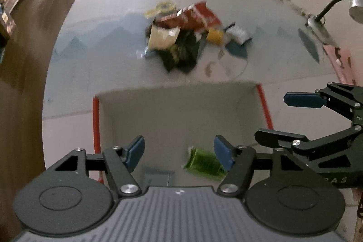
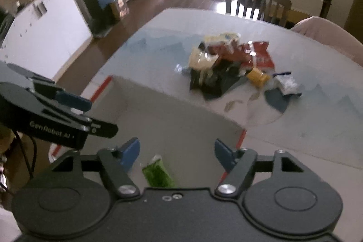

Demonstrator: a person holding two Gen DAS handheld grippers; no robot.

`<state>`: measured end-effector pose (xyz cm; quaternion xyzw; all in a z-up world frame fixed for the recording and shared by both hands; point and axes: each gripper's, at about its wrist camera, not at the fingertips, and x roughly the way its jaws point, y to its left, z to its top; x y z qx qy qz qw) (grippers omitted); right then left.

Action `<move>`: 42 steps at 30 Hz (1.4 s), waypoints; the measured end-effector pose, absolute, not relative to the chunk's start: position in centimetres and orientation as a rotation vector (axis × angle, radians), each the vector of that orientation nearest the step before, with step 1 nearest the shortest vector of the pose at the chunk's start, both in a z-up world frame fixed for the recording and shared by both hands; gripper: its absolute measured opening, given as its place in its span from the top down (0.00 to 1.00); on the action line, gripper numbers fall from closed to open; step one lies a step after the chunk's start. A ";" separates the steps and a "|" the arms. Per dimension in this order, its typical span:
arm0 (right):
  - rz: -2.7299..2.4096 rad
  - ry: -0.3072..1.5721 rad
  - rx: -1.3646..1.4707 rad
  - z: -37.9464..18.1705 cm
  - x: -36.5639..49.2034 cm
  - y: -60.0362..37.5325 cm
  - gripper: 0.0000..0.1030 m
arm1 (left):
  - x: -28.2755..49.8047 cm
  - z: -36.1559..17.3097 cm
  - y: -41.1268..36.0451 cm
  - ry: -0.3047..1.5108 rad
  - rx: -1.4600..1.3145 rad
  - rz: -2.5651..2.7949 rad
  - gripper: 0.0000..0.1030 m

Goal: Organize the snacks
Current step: 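Grasp the yellow packet with the left tool while the right tool grasps the white packet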

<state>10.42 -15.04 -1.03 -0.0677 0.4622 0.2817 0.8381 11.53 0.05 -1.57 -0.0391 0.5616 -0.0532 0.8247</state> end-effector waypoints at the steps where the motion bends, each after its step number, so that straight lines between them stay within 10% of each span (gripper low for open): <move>1: 0.590 0.964 -0.135 -0.5 10.7 -15.3 0.26 | 11.7 -1.1 0.0 1.181 -0.080 -0.111 0.33; 13: 0.570 0.911 -0.079 2.7 15.6 -17.6 0.02 | 17.0 1.8 -0.8 1.075 -0.105 -0.088 0.20; 42: 0.454 1.121 -0.201 -10.0 38.0 -25.6 0.10 | 37.7 -9.4 -6.4 1.347 -0.132 -0.061 0.20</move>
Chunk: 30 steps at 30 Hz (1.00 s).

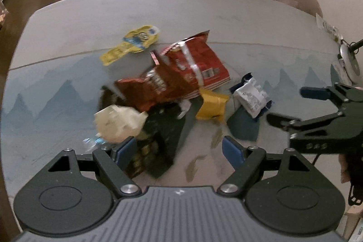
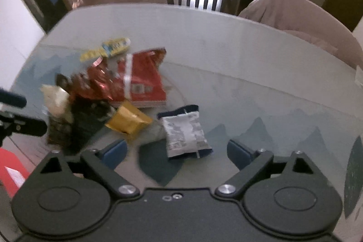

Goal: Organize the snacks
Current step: 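Grasp the yellow packet with the left tool while the right tool grasps the white packet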

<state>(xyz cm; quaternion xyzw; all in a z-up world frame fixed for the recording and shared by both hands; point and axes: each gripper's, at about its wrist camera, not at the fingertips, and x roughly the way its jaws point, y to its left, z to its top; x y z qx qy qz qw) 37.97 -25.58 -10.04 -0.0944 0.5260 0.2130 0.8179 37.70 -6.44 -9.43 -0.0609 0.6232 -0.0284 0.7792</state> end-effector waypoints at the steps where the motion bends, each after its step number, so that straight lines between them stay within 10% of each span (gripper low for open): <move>1: 0.458 1.124 -0.215 -10.7 38.3 -25.6 0.13 | 38.2 -10.0 -7.1 1.354 -0.121 -0.068 0.20; 15: 0.562 1.144 -0.343 -16.6 40.5 -24.9 0.28 | 43.1 -16.5 -13.2 1.390 -0.030 -0.119 0.21; 30: 0.607 1.063 -0.378 -16.9 40.7 -24.0 0.51 | 44.3 -19.0 -13.5 1.394 -0.008 -0.130 0.59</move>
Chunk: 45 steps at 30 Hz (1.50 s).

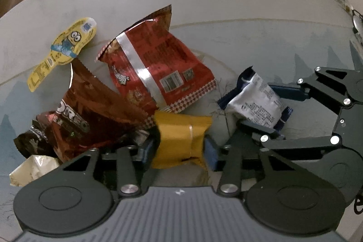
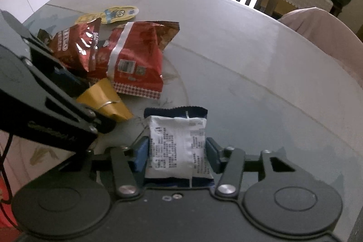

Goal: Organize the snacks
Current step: 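Grasp the yellow packet with the left tool while the right tool grasps the white packet, then carry both packets into the box and open both tools to release them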

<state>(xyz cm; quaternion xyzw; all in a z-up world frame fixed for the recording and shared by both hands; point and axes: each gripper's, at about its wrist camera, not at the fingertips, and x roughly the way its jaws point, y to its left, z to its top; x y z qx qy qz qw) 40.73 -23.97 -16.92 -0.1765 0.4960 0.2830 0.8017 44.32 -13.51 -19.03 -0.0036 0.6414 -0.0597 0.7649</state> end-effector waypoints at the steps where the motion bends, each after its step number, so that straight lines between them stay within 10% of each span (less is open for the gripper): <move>1: 0.608 1.064 -0.377 -16.9 40.6 -24.0 0.52 | 44.3 -19.0 -13.6 1.392 -0.003 -0.129 0.60; 45: 0.405 0.938 -0.184 2.2 24.6 -23.8 0.54 | 30.3 1.5 -6.9 1.121 -0.090 -0.141 0.64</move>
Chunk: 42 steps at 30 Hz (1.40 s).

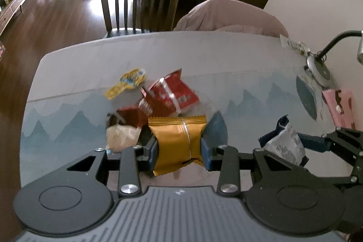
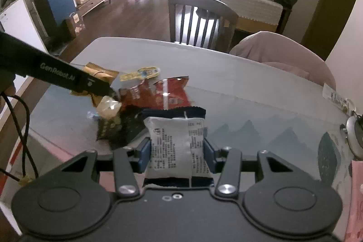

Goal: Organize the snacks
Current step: 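Carry both packets into the box and open both tools to release them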

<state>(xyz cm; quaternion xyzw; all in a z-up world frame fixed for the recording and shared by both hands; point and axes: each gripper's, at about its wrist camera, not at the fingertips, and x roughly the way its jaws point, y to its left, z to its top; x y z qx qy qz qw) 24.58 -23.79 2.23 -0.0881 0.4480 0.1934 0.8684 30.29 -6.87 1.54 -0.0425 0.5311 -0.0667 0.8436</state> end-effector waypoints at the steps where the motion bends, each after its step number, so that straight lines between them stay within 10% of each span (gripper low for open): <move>1: 0.408 0.939 -0.183 2.4 24.1 -23.6 0.54 | 29.6 1.7 -6.6 1.126 -0.090 -0.142 0.64; 42: 0.623 1.204 -0.295 -9.2 8.7 -10.2 0.54 | 12.4 -10.7 0.9 1.496 -0.064 -0.055 0.64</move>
